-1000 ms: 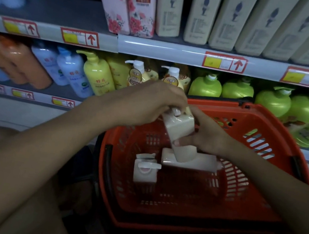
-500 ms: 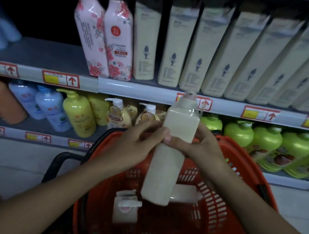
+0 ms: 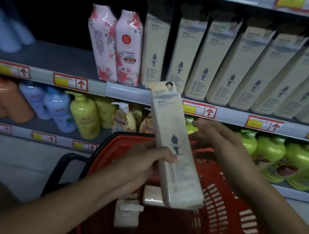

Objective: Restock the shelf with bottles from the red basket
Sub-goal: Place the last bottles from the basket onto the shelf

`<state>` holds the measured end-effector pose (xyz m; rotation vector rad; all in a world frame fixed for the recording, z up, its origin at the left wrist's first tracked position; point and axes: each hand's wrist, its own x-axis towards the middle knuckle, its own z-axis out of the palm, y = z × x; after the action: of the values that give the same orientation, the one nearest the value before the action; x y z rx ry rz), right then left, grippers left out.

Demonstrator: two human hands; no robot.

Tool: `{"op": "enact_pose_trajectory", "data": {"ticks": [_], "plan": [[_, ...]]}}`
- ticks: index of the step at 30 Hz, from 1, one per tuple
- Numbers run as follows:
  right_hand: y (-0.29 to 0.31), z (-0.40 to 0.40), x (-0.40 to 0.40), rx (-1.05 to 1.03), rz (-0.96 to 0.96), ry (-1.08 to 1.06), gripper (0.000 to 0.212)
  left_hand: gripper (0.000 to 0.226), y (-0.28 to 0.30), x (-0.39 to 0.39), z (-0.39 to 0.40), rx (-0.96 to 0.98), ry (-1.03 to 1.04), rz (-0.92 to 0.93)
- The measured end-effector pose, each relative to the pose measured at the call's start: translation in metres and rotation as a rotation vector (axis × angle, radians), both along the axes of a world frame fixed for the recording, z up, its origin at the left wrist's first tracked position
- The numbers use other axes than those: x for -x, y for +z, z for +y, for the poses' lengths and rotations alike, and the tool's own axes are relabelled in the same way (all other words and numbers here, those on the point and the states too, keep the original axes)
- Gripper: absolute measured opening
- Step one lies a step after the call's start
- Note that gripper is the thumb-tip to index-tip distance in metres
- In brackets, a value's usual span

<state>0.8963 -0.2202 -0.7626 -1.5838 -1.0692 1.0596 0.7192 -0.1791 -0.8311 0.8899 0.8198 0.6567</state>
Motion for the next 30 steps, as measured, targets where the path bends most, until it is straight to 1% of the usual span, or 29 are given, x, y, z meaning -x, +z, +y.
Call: {"op": "enact_pose_trajectory", "data": {"ticks": [1, 2, 3, 4, 5, 8, 10, 13, 15, 20, 23, 27, 30], "plan": [[-0.004, -0.004, 0.000, 0.042, -0.029, 0.065, 0.025, 0.050, 0.005, 0.002, 0.002, 0.016, -0.036, -0.059], [-0.009, -0.007, 0.001, 0.100, 0.003, 0.147, 0.030, 0.043, 0.011, 0.004, 0.002, 0.026, -0.065, -0.103], [-0.012, -0.008, 0.004, 0.160, 0.090, 0.195, 0.039, 0.038, 0.014, 0.006, 0.003, 0.029, -0.079, -0.138], [-0.013, -0.010, 0.006, 0.201, 0.183, 0.215, 0.046, 0.038, 0.017, 0.009, 0.005, 0.027, -0.080, -0.158], [-0.012, -0.011, 0.009, 0.207, 0.252, 0.222, 0.048, 0.041, 0.018, 0.010, 0.008, 0.010, -0.081, -0.158], [-0.013, -0.012, 0.015, 0.129, 0.337, 0.209, 0.040, 0.060, 0.022, 0.011, 0.013, -0.081, -0.095, -0.076], [-0.018, -0.013, 0.018, 0.082, 0.396, 0.162, 0.035, 0.069, 0.023, 0.007, 0.016, -0.155, -0.128, -0.002], [-0.025, -0.012, 0.018, 0.037, 0.455, 0.088, 0.034, 0.066, 0.030, 0.007, 0.022, -0.316, -0.162, 0.143], [-0.025, -0.008, 0.012, 0.004, 0.422, 0.091, 0.039, 0.063, 0.036, 0.010, 0.027, -0.394, -0.146, 0.226], [-0.017, -0.005, -0.015, -0.113, 0.233, 0.102, 0.056, 0.060, 0.046, -0.004, 0.020, -0.518, -0.069, 0.311], [-0.003, -0.010, -0.033, -0.216, 0.190, 0.067, 0.065, 0.070, 0.057, -0.026, 0.012, -0.590, 0.013, 0.291], [0.016, -0.017, -0.058, -0.280, 0.197, 0.042, 0.072, 0.070, 0.079, -0.057, 0.001, -0.662, 0.086, 0.216], [0.037, -0.031, -0.073, -0.318, 0.160, 0.017, 0.064, 0.070, 0.100, -0.077, -0.013, -0.701, 0.079, 0.162]]}}
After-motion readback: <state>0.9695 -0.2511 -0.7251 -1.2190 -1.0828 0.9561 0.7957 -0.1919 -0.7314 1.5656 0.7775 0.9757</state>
